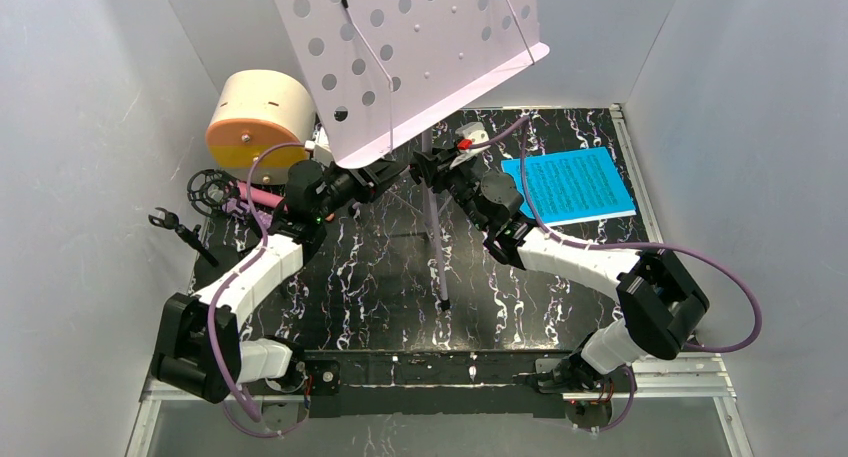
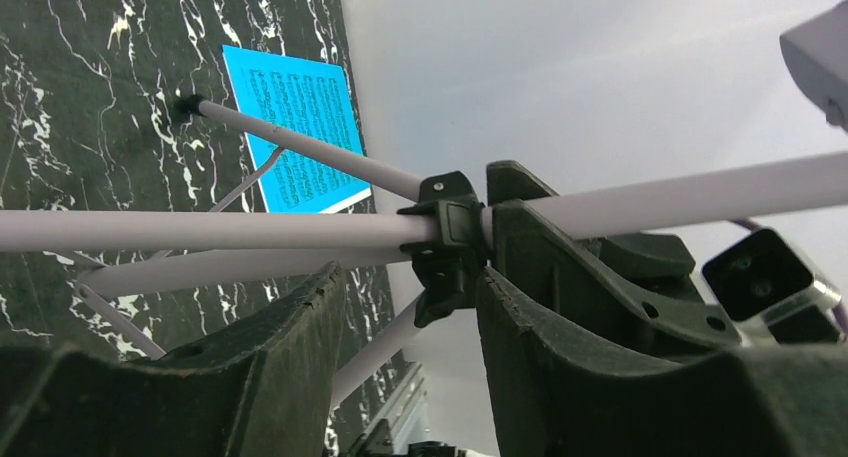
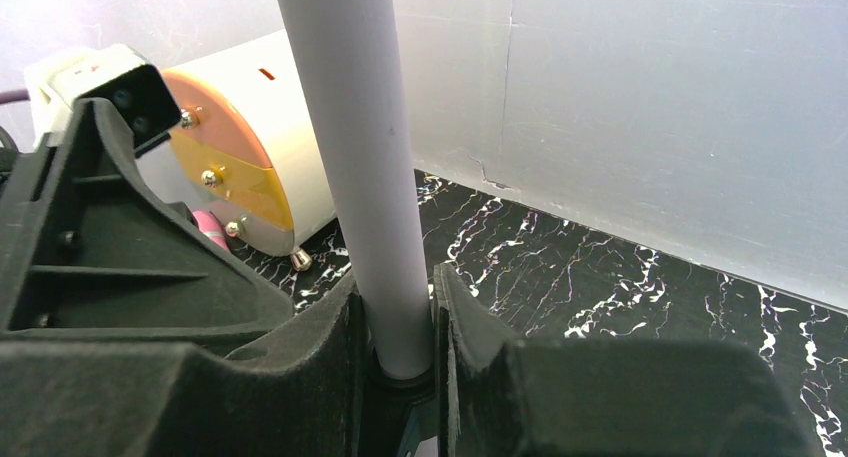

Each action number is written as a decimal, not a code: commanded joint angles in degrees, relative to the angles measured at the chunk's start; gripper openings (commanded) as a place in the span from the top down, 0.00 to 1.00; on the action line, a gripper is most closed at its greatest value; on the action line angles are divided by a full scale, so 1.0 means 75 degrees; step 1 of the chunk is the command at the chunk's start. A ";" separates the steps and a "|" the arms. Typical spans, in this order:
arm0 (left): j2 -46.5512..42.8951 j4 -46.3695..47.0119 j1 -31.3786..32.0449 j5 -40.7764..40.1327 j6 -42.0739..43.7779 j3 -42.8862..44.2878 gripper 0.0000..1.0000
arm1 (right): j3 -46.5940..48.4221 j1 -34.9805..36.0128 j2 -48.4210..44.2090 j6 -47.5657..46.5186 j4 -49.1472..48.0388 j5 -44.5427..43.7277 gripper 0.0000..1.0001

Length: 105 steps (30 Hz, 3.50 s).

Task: Pack up the instrument practice props
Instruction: Unscrew the knob on the music stand.

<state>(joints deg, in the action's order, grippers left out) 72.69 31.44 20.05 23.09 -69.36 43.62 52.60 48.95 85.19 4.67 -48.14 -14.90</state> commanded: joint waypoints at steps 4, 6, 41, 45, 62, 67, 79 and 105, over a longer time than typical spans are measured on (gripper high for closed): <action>-0.0233 0.0434 0.0023 0.0446 0.0728 -0.0007 0.51 | -0.0258 0.0069 0.0021 0.0852 0.0618 -0.0148 0.99; -0.0245 0.0504 0.0092 0.0541 0.0876 -0.0044 0.50 | -0.0241 0.0064 0.0021 0.0844 0.0624 -0.0146 0.99; 0.0364 0.1679 0.0572 -0.0281 0.0401 -0.0382 0.80 | -0.0359 0.0069 -0.0061 0.0795 0.0653 -0.0099 0.99; 0.0427 0.1749 0.0572 -0.0367 0.0200 -0.0443 1.00 | -0.0347 0.0071 -0.0027 0.0802 0.0647 -0.0080 0.99; 0.0092 0.1557 0.0820 -0.1603 -0.3962 -0.0961 1.00 | -0.0388 0.0063 -0.0015 0.1454 0.0794 -0.0238 0.99; -0.0330 0.0489 0.1146 -0.2541 -0.3973 -0.0991 1.00 | -0.0130 0.0071 0.0106 0.1742 0.1240 -0.0594 0.99; -0.0949 0.0181 0.0920 -0.1471 0.1140 -0.0564 0.37 | -0.0089 0.0070 -0.0009 0.1593 0.1285 -0.0577 0.99; -0.1893 0.1340 0.0965 0.0628 1.3212 -0.1232 0.04 | 0.0052 0.0065 0.0057 0.1018 0.1169 0.0088 0.99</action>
<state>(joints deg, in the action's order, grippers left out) 56.86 35.97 26.92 23.38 15.53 35.55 53.12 49.52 84.77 6.81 -46.19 -14.41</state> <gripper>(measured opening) 0.962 0.329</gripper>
